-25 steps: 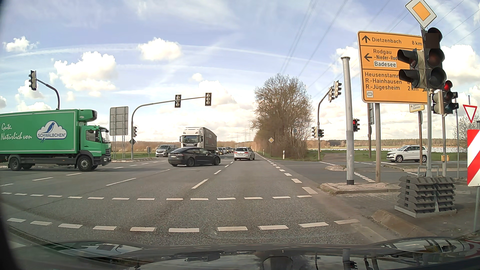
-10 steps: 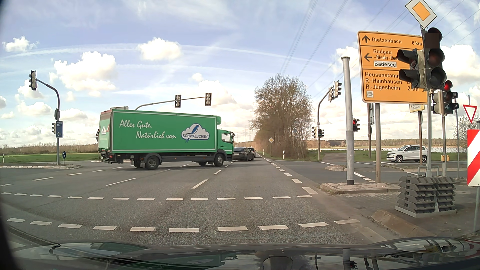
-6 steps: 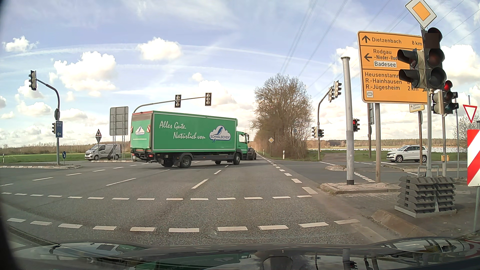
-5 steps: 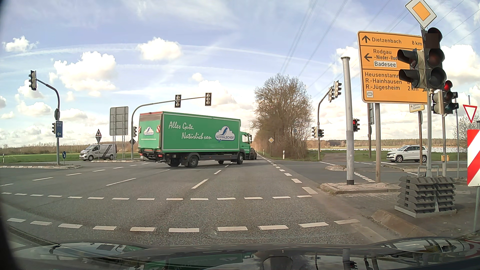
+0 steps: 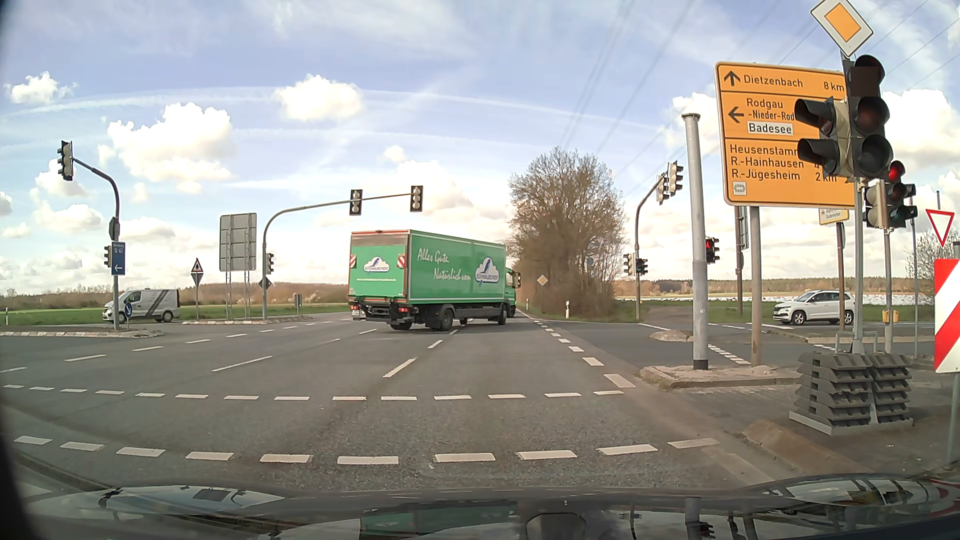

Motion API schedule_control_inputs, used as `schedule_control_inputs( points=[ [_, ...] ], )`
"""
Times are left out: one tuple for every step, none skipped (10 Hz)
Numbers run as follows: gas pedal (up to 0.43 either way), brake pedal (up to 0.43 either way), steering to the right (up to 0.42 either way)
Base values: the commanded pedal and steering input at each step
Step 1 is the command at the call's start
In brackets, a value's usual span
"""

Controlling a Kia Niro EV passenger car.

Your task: Follow the waypoints while adhering to traffic rules and regulations

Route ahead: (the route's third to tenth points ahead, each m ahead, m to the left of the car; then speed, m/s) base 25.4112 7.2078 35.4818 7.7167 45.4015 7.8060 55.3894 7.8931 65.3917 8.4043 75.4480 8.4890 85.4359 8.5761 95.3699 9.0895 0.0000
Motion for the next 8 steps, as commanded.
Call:
schedule_control_inputs(
  points=[
    [0.0,0.311,-0.004],
    [0.0,0.311,-0.004],
    [0.0,0.311,-0.004],
    [0.0,0.311,-0.004],
    [0.0,0.311,-0.004],
    [0.0,0.311,-0.004],
    [0.0,0.311,-0.004],
    [0.0,0.311,-0.004]
  ],
)
